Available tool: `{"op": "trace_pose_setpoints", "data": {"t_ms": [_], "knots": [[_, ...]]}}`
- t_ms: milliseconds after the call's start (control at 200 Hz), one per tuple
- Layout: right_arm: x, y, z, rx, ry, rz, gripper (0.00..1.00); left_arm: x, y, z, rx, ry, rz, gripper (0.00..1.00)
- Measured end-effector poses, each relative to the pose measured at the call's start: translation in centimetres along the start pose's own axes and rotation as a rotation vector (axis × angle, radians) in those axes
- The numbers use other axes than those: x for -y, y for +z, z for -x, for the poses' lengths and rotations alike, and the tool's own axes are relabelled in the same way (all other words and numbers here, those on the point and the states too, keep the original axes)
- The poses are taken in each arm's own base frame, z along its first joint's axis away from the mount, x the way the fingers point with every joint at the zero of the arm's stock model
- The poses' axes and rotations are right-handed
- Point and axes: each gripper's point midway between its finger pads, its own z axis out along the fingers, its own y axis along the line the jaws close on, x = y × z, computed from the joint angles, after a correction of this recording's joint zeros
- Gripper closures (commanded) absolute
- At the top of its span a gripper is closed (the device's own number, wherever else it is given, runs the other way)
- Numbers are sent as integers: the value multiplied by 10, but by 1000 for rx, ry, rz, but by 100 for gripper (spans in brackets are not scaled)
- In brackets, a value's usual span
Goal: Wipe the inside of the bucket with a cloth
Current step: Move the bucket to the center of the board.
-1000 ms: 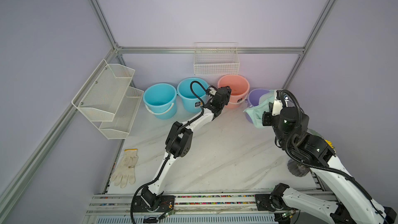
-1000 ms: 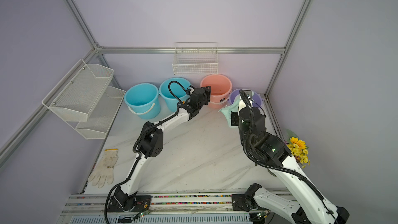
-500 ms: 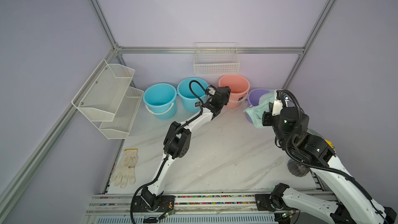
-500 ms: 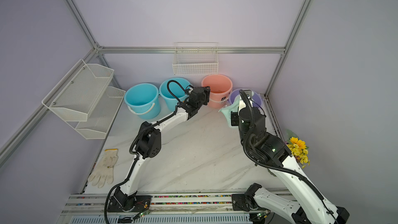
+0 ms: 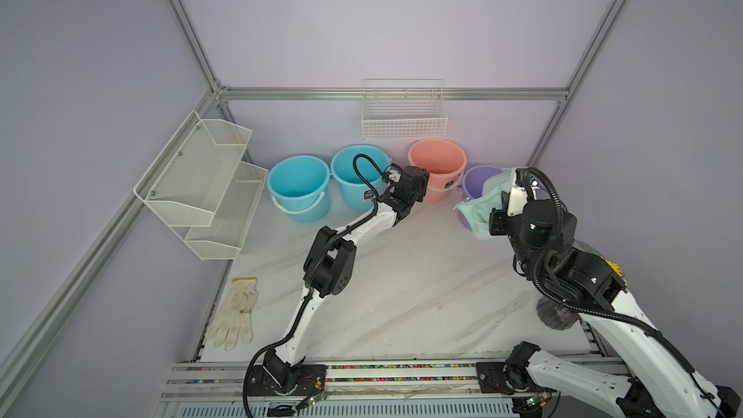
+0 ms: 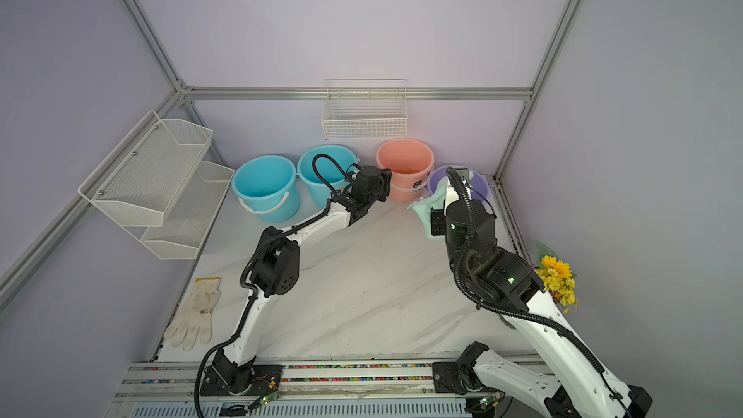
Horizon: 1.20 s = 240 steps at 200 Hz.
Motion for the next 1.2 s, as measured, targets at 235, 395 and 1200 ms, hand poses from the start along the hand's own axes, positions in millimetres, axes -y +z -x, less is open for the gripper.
{"op": "trace_pose_setpoints", "data": {"t_ms": [235,395,1200], "knots": [[0,0,0,-1,-1,0,100,-7,29,-5,-35,-15,-48,63],[0,0,-2,-6,-6,-1,100,-8,35,-7,-47,-26,-72,75],[12,-9,9,15,-4,-26,100,0,-43,16,-67,-57,-16,87]]}}
